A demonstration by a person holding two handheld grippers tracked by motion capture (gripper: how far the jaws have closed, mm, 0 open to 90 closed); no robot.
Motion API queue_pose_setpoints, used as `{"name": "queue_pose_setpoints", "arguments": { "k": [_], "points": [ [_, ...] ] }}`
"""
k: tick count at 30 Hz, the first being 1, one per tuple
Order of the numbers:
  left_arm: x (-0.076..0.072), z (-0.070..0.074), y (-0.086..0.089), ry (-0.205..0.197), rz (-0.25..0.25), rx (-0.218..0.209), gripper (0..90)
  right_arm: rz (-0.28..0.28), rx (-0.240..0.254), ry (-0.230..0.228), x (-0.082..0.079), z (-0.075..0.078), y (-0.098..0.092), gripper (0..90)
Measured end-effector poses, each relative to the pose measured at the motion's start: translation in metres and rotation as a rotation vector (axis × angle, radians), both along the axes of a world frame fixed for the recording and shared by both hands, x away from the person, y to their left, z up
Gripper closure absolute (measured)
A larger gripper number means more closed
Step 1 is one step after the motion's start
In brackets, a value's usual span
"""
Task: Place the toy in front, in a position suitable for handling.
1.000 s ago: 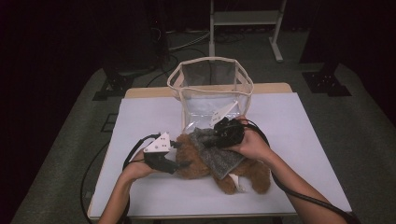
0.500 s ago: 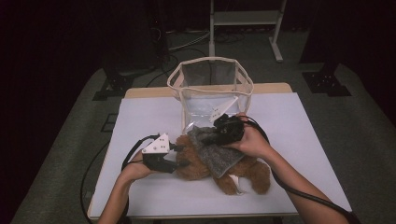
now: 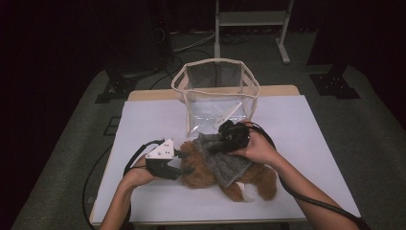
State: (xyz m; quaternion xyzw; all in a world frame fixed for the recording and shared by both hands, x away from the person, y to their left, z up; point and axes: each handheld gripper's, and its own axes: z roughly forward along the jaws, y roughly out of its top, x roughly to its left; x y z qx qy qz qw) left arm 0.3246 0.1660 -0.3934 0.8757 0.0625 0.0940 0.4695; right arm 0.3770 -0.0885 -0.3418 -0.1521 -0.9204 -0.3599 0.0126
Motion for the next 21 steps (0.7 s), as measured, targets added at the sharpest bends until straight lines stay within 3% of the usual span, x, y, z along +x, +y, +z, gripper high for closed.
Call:
{"name": "queue_pose_setpoints", "arguments": {
  "k": [6, 8, 10, 15, 21],
  "points": [
    [-0.002, 0.000, -0.002, -0.014, -0.037, 0.027, 49.4, 0.024, -0.002, 0.038, 0.022, -0.002, 0.043, 79.5],
    [-0.002, -0.001, -0.002, -0.015, -0.043, 0.047, 48.7, 0.034, -0.029, 0.037, 0.025, -0.007, 0.053, 79.5],
    [-0.002, -0.002, -0.001, -0.011, -0.040, 0.041, 48.2, 0.040, -0.041, 0.030, 0.024, -0.007, 0.053, 79.5],
    [-0.002, 0.000, -0.001, -0.032, -0.031, 0.055, 46.1, 0.008, -0.092, -0.010, 0.020, 0.003, 0.022, 79.5],
    [0.000, 0.003, 0.001, -0.037, -0.018, 0.056, 43.0, -0.092, -0.087, -0.032, 0.011, 0.022, -0.047, 79.4]
  ]
}}
